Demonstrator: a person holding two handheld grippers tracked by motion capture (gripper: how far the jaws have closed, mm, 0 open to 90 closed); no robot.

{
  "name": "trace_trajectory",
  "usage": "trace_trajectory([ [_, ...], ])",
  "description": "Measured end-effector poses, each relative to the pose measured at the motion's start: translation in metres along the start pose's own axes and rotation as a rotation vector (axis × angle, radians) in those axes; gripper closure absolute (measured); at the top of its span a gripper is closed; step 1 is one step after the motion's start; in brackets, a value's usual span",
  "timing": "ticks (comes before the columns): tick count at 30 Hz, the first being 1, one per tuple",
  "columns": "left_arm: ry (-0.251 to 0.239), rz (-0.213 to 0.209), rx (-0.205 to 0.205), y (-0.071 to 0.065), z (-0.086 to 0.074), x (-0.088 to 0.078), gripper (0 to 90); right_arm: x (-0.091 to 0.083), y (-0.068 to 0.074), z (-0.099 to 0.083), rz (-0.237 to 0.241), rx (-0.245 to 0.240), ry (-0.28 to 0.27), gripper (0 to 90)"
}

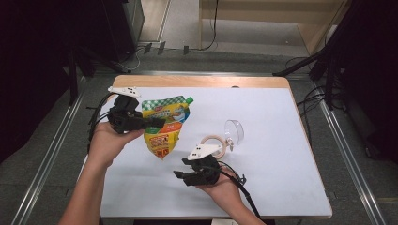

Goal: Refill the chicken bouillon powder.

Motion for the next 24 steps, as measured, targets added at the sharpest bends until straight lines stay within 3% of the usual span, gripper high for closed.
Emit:
trace_trajectory([
  [11,0.011,-0.068,0.054,-0.033,-0.001,-0.017,90.0,0.009,-0.003,-0.01,-0.038,0.021,-0.015,50.3],
  [14,0.017,-0.086,0.069,-0.04,0.0,-0.016,90.0,0.011,-0.004,-0.01,-0.052,0.021,-0.032,59.0],
  [19,0.028,-0.113,0.111,-0.054,0.003,-0.015,90.0,0.012,-0.008,-0.013,-0.07,0.031,-0.055,62.8],
  [24,0.039,-0.149,0.13,-0.064,0.004,-0.016,90.0,0.006,-0.012,-0.013,-0.13,0.016,-0.082,71.3],
])
Point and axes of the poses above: each handheld gripper's, and its own axes: x roughly forward along the jaws, z roughly out of its top, y roughly to its left, the point moved 4 cm from there along x, roughly forward along the jaws, and after that the axes turned 13 degrees about z, right-handed, at the moved point
